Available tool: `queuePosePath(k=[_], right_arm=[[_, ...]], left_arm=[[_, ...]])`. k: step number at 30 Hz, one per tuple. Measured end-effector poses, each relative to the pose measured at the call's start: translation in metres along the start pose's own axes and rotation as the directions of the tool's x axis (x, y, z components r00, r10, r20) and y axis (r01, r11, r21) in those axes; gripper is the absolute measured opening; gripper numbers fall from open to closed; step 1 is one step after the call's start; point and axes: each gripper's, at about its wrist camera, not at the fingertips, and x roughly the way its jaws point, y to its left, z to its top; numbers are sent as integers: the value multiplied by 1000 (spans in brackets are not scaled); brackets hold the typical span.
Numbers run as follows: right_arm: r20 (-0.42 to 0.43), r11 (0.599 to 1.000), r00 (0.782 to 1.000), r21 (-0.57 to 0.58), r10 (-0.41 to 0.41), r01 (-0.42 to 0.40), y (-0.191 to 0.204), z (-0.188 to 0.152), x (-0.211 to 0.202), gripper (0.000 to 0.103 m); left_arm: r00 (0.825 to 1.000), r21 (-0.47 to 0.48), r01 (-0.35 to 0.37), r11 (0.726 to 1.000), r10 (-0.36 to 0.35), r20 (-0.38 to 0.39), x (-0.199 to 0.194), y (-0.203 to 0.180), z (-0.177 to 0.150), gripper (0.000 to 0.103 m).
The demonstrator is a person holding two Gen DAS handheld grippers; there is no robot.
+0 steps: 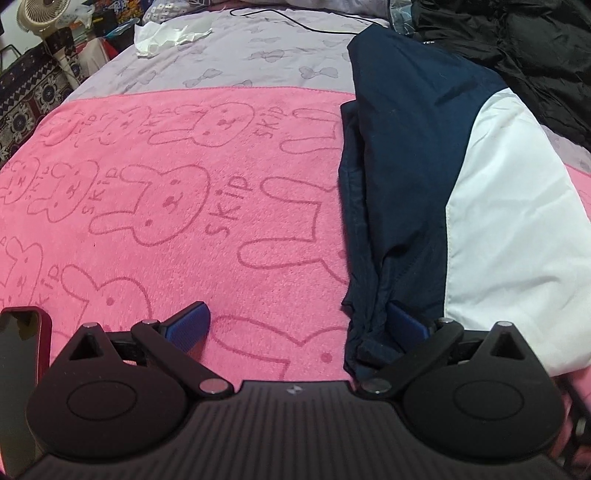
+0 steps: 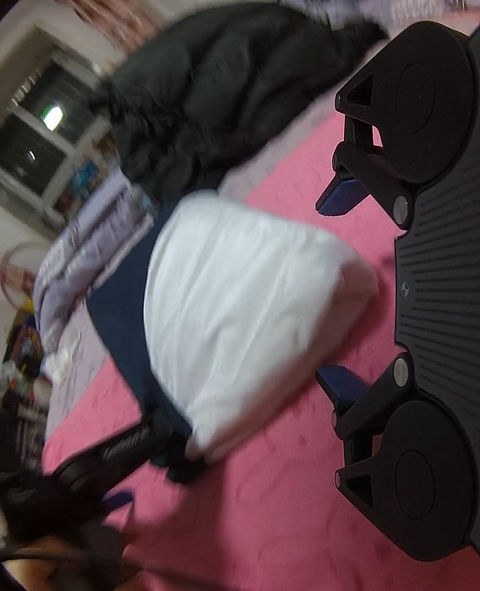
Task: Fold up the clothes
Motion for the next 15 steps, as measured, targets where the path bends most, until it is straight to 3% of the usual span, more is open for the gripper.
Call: queuePosePath(k=[5,13,14,15], right_arm=[[-47,992,995,88,-87,90,-29,-10,9,98],[-119,988,984,52,-136,143,-45,-35,11,100],[-136,987,980,50,-147,155,-45,-39,13,99],[-206,969,949,10,-240,247,-47,-47,23,95]], left_arm=[[1000,22,-3,1000,2,10,0,-2,-1,103],[1000,66,9,998,-11,18,0,-3,-1,103],[1000,71,9,997,-11,20,1,-3,-1,103],[1000,72,13,997,-14,20,1,-2,-1,103]])
